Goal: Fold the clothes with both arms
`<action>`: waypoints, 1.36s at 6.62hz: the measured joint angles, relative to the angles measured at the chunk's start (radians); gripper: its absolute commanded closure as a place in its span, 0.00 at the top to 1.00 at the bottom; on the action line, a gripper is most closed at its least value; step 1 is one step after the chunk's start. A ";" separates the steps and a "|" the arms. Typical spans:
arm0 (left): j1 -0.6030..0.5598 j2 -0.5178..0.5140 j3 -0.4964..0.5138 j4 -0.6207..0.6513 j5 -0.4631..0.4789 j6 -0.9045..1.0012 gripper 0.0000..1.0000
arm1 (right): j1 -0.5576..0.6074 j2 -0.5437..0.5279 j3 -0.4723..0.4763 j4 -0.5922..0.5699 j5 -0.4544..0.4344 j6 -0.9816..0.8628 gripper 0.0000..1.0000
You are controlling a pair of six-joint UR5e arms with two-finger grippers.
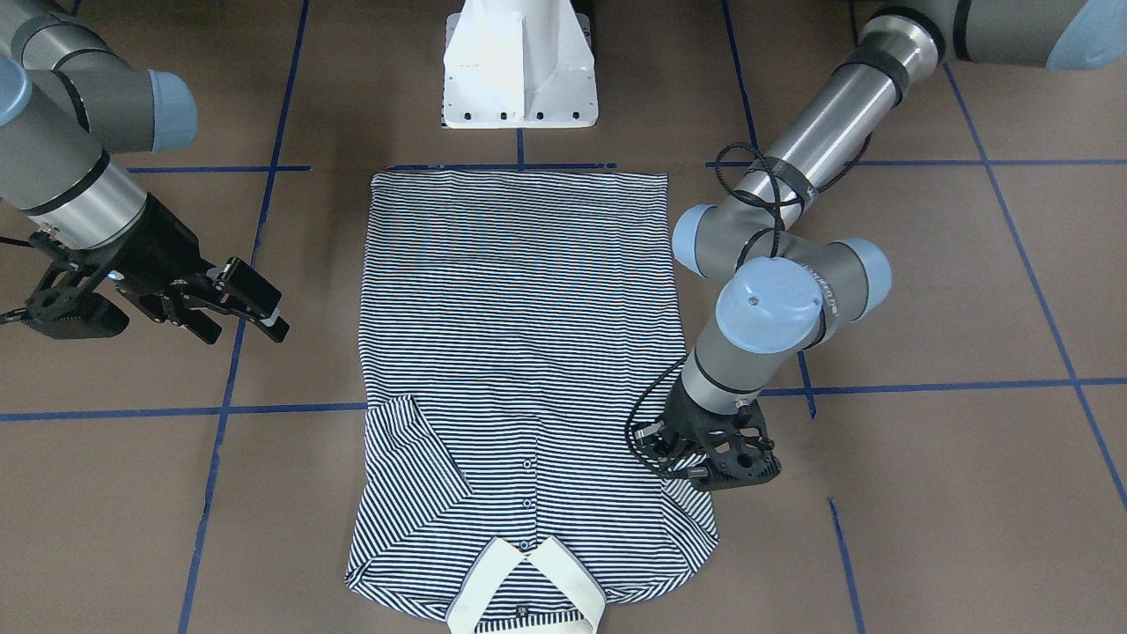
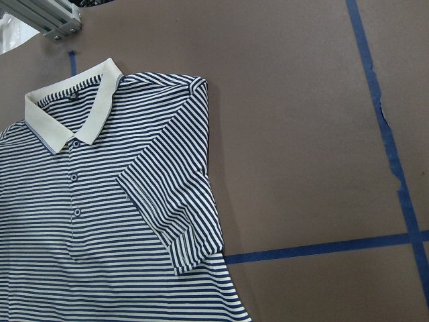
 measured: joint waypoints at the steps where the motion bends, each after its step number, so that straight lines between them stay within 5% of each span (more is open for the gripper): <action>1: 0.022 -0.028 0.031 -0.001 0.024 -0.034 0.00 | -0.001 0.000 -0.002 0.000 0.000 0.000 1.00; 2: 0.035 -0.046 0.058 -0.005 0.053 -0.056 0.00 | -0.003 0.000 -0.005 0.000 -0.001 0.000 1.00; 3: 0.040 -0.055 0.075 -0.010 0.069 -0.064 0.51 | -0.005 0.000 -0.007 0.000 -0.002 0.000 1.00; 4: 0.040 -0.060 0.082 -0.014 0.075 -0.066 0.60 | -0.007 0.001 -0.008 -0.001 -0.003 0.003 1.00; 6: 0.038 -0.044 0.021 -0.021 0.072 -0.069 0.66 | -0.035 0.002 0.008 -0.001 -0.019 0.065 1.00; 7: 0.039 0.015 -0.093 -0.018 0.060 -0.071 0.66 | -0.092 -0.005 0.050 -0.004 -0.070 0.182 1.00; 9: 0.042 0.194 -0.368 -0.017 -0.008 -0.073 0.67 | -0.336 -0.054 0.201 -0.124 -0.303 0.430 0.92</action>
